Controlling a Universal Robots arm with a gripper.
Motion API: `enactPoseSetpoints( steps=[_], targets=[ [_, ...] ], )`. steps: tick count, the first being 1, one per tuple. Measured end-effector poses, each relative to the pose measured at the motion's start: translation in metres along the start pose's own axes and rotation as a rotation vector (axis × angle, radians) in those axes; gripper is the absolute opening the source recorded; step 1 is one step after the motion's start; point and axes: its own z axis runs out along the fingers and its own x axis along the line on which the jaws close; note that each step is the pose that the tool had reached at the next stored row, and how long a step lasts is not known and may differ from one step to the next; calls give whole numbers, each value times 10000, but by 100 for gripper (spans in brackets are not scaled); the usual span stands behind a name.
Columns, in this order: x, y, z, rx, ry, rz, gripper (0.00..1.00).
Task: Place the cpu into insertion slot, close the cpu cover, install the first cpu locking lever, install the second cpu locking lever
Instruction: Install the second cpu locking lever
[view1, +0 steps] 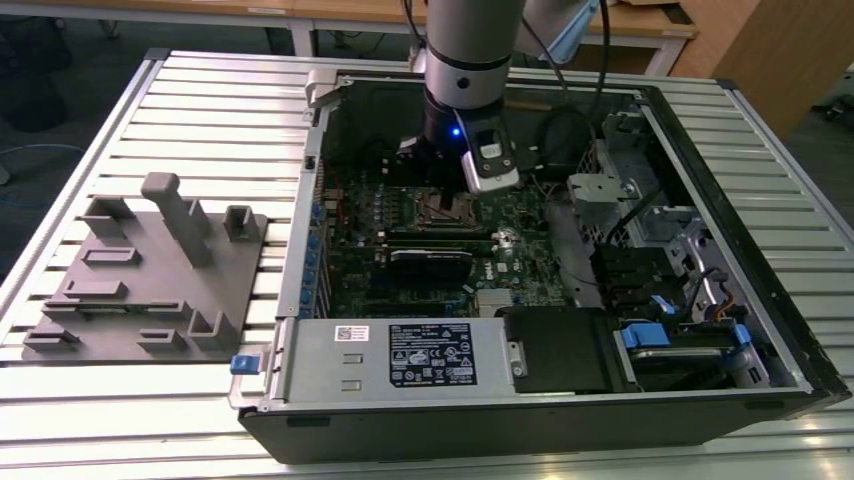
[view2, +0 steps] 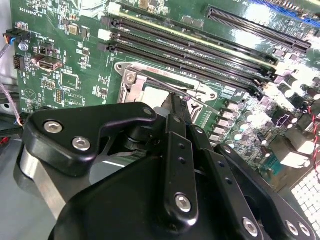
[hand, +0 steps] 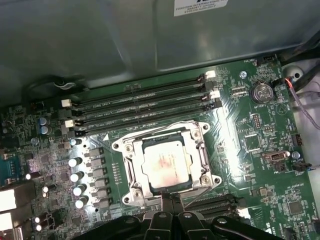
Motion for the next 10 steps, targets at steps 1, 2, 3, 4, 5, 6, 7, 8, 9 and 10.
enactPoseSetpoints(
  steps=[1,2,3,4,5,6,7,8,9,10],
  targets=[
    [-1,-7,0,0,0,0,10],
    [-3,-14,-1,-1,0,0,10],
    [-4,-20,-1,-1,0,0,10],
    [-6,-25,-2,0,0,-1,10],
    [-6,-30,-2,0,0,0,10],
    [-7,-34,-2,-1,0,0,10],
    [-8,-38,-3,0,0,-1,10],
    [-9,-41,-3,-1,0,-1,10],
    [-9,-45,-3,-1,0,-2,10],
    [-9,-48,-3,-1,-1,-2,10]
  ],
)
